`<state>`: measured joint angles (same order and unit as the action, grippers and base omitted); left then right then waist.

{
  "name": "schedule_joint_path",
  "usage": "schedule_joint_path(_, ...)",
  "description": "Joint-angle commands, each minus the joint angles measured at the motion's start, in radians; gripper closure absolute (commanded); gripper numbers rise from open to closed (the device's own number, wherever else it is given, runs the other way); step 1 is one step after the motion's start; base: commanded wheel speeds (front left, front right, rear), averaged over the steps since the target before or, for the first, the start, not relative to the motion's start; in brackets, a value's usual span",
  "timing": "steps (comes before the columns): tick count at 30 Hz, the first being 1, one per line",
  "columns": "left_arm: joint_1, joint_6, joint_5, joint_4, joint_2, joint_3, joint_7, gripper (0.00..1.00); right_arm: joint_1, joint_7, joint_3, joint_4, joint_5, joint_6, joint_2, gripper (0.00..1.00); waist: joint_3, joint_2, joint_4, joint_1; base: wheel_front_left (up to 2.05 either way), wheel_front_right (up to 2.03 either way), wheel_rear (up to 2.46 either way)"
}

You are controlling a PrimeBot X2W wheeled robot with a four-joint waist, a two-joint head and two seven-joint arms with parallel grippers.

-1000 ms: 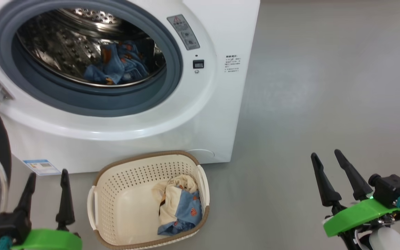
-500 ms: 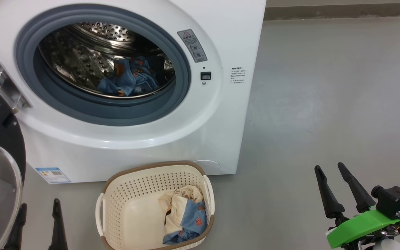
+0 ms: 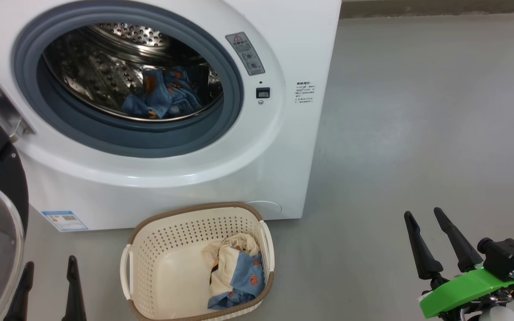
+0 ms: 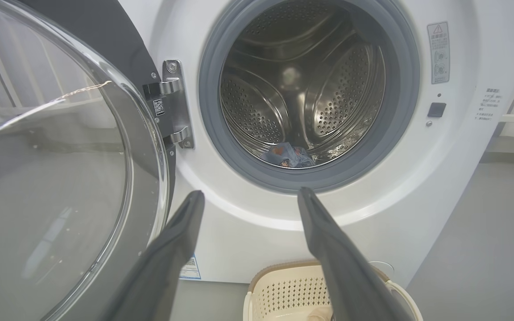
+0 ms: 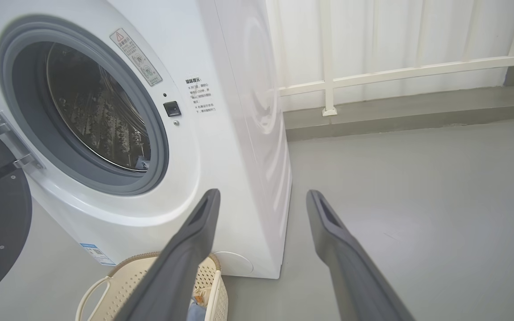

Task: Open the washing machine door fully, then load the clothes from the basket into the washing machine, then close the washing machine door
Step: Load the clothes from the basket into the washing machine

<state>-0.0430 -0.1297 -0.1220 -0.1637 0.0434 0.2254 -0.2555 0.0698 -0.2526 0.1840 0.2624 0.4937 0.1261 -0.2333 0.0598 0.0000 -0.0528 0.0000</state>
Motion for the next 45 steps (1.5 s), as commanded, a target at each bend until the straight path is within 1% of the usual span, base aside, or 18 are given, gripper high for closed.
schedule_joint_path(1,0.022,0.008,-0.002,0.032,0.008,0.031,-0.006,0.0,0.013,-0.009,0.009,-0.026,-0.003,0.005,-0.02,0.0,0.005,0.0,-0.001,0.0,0.0,0.0,0.0)
schedule_joint_path(7,0.057,0.006,-0.02,0.004,0.007,0.017,-0.006,0.0,0.042,-0.009,0.005,-0.036,-0.008,0.005,-0.013,0.0,0.058,0.0,-0.011,0.0,0.0,0.0,0.0)
schedule_joint_path(11,0.11,0.003,-0.041,-0.034,0.007,-0.001,-0.006,0.0,0.084,-0.009,-0.009,-0.052,-0.017,0.005,0.003,0.0,0.132,0.0,-0.028,0.0,0.0,0.0,0.0)
schedule_joint_path(14,0.148,0.002,-0.047,-0.071,0.008,-0.019,-0.006,0.0,0.109,-0.009,-0.015,-0.057,-0.023,0.005,0.013,0.0,0.176,0.0,-0.039,0.0,0.0,0.0,0.0)
schedule_joint_path(19,0.22,0.0,-0.049,-0.166,0.025,-0.062,-0.006,0.0,0.146,-0.009,-0.027,-0.066,-0.031,0.005,0.035,0.0,0.247,0.0,-0.06,0.0,0.0,0.0,0.0)
schedule_joint_path(24,0.302,-0.001,-0.076,-0.278,0.057,-0.126,-0.006,0.0,0.182,-0.009,-0.034,-0.073,-0.037,0.005,0.059,0.0,0.315,0.0,-0.082,0.0,0.0,0.0,0.0)
schedule_joint_path(32,0.443,-0.001,-0.133,-0.472,0.129,-0.258,-0.006,0.0,0.239,-0.009,-0.028,-0.084,-0.046,0.005,0.103,0.0,0.415,0.0,-0.133,0.0,0.0,0.0,0.0)
schedule_joint_path(38,0.538,-0.001,-0.171,-0.611,0.17,-0.349,-0.006,0.0,0.271,-0.009,-0.018,-0.088,-0.047,0.005,0.13,0.0,0.479,0.0,-0.17,0.0,0.0,0.0,0.0)
schedule_joint_path(45,0.615,-0.001,-0.212,-0.718,0.205,-0.435,-0.006,0.0,0.297,-0.009,-0.01,-0.093,-0.046,0.005,0.153,0.0,0.529,0.0,-0.207,0.0,0.0,0.0,0.0)
